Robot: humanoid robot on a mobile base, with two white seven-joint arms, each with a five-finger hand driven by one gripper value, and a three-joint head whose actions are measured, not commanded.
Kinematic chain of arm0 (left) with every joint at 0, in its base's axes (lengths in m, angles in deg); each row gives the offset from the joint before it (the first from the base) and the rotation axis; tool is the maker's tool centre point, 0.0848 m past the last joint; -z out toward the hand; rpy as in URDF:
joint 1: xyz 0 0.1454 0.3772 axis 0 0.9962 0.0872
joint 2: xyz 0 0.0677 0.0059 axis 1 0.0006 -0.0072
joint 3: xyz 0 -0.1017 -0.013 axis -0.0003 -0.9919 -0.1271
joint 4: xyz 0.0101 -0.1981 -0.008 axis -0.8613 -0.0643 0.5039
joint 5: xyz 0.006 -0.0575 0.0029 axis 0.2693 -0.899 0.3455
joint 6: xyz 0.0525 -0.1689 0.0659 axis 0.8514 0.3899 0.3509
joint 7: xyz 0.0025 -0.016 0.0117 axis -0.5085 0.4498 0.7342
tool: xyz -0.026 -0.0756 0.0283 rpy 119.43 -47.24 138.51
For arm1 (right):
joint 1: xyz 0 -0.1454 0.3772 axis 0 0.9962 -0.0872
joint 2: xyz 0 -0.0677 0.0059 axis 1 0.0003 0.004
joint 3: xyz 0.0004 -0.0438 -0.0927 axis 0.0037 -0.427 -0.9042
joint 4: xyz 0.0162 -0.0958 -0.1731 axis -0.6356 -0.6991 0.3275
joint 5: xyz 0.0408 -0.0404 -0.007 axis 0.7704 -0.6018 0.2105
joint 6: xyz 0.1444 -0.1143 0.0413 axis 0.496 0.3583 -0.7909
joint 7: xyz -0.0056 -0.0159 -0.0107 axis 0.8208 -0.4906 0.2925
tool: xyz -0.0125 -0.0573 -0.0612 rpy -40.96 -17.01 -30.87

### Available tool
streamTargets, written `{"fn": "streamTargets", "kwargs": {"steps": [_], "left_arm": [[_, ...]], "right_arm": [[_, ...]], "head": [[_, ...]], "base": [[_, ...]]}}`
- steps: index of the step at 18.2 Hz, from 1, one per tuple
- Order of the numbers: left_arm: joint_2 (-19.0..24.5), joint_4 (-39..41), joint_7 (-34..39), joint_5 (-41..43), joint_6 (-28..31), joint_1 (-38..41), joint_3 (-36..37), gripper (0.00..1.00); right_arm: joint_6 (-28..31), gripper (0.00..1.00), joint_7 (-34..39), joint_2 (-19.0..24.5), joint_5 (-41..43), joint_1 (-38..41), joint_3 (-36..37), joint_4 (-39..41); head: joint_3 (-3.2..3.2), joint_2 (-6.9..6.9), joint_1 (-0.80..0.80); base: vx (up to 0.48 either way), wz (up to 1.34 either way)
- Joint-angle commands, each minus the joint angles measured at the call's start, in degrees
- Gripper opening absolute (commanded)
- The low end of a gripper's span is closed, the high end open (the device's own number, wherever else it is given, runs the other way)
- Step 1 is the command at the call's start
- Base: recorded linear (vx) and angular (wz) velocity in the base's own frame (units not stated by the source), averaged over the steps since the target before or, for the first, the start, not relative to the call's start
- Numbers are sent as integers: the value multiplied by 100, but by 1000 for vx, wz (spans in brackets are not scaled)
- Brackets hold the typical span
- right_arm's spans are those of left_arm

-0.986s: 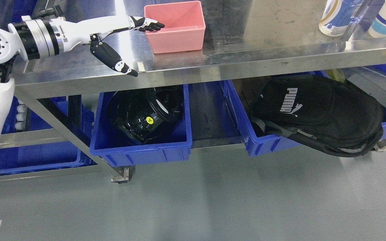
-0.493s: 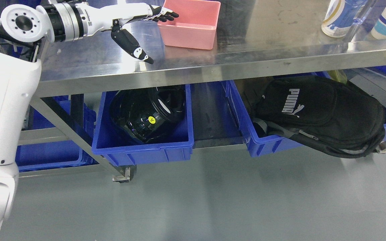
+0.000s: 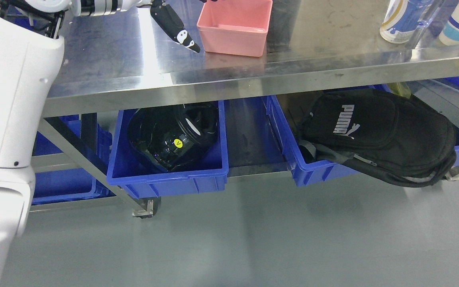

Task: Place storage box into left shelf container
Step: 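Move the left hand to the pink box's near rim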

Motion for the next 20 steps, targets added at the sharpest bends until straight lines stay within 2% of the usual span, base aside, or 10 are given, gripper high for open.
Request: {"fn": "streamTargets", "kwargs": {"steps": [1, 8, 12, 14, 18, 19, 20], "left_arm": [[-512, -682, 52, 71, -48, -290, 150, 96], [-1197, -1368, 70, 1151, -521, 299, 116, 96], [-1269, -1456, 96, 1319, -645, 308, 115, 94], [-1269, -1456, 87, 1328, -680, 317, 72, 84], [-1277, -1465, 52, 1337, -882, 334, -367, 53], [-1286, -1491, 35, 1337, -1013, 404, -516, 44], [-1286, -1500, 0, 1337, -1215, 448, -744, 28]], "right_arm": [[-2, 100, 2, -100, 9, -35, 17, 100], [-2, 100, -7, -100, 9, -35, 17, 100], [-2, 100, 2, -100, 9, -35, 17, 100], [-2, 100, -7, -100, 9, -35, 17, 100], [-2, 100, 2, -100, 9, -35, 17, 100], [-2, 100, 2, -100, 9, -35, 17, 100], [-2, 100, -7, -100, 9, -35, 17, 100]], "head": [[0, 0, 0], [0, 0, 0], [0, 0, 0], [0, 0, 0], [0, 0, 0], [0, 0, 0], [0, 0, 0]], "base": [[0, 0], [0, 0], [0, 0], [0, 0], [1, 4], [3, 14], [0, 0]]}}
